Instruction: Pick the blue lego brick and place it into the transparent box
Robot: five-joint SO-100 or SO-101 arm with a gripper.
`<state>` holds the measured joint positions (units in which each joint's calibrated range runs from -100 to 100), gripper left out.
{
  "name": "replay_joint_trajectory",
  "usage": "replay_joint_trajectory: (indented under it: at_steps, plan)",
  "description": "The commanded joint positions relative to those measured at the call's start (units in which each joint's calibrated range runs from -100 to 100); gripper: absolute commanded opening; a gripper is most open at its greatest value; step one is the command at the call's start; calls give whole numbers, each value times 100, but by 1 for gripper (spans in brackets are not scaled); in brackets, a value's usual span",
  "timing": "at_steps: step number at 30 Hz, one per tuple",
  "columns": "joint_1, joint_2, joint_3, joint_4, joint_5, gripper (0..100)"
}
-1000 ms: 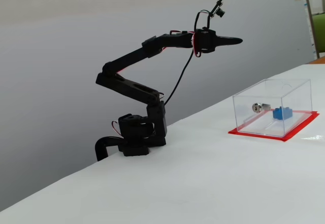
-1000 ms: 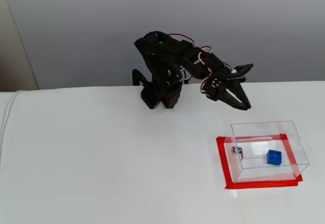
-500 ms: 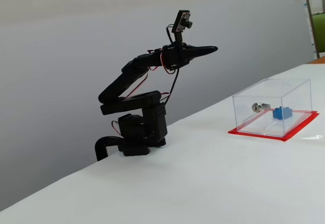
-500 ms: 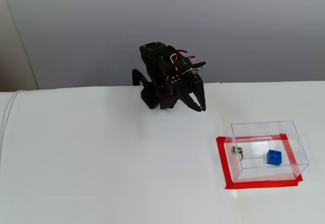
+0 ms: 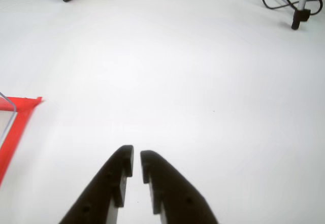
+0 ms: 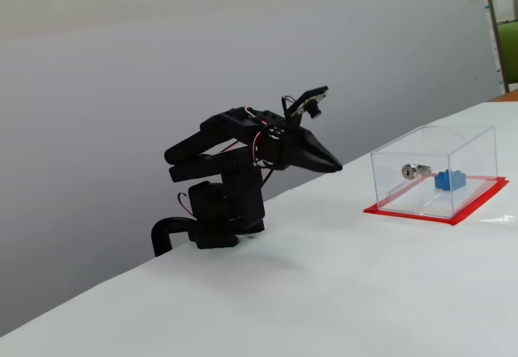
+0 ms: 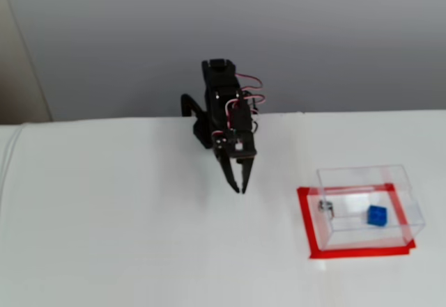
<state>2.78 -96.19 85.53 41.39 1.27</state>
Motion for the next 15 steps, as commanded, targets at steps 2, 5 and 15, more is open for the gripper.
replay_joint_trajectory:
  at_steps: [2, 5, 15]
  plan:
    - [295, -381, 598, 4, 56, 1]
    - [369, -372, 878, 4, 56, 1]
    - [591, -381, 1375, -257, 61, 1]
